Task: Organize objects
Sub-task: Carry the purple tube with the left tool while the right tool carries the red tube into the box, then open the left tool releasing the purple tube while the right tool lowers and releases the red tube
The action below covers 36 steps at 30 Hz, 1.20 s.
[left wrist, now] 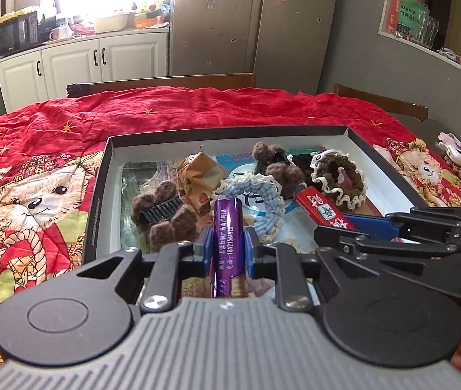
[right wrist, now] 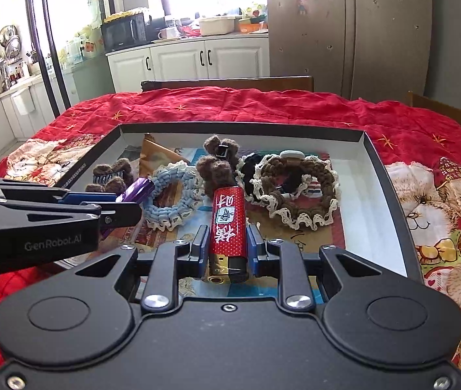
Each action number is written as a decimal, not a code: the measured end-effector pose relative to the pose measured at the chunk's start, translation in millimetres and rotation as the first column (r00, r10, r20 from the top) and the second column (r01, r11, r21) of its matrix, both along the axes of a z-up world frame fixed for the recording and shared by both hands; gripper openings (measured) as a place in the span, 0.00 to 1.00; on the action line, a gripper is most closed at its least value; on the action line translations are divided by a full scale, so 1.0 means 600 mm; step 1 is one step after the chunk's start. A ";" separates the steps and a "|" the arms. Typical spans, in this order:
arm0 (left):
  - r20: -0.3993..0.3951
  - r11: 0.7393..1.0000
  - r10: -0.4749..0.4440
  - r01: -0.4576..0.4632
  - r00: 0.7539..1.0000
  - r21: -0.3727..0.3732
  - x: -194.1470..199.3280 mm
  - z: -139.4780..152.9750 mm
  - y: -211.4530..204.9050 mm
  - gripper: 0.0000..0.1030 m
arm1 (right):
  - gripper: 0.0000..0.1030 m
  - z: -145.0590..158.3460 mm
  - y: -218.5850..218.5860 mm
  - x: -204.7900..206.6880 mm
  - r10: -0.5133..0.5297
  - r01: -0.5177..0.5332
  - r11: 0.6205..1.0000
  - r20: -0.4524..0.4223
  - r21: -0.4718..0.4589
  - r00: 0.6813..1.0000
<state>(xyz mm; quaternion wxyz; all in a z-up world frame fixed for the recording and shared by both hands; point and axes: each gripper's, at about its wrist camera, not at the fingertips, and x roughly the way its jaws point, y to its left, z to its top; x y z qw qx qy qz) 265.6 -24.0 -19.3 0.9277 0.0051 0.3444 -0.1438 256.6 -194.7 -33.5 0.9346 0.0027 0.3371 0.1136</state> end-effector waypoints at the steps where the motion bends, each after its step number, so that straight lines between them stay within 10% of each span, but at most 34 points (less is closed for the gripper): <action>1: -0.001 1.000 0.000 0.000 1.000 0.000 0.001 -0.001 -0.001 0.23 | 0.22 -0.001 -0.001 0.001 0.000 0.000 1.000 -0.002 0.001 1.000; 36: 0.017 0.999 0.012 -0.013 1.000 0.047 0.011 -0.015 -0.014 0.24 | 0.23 -0.016 0.004 0.018 -0.003 0.003 0.999 0.011 -0.033 1.000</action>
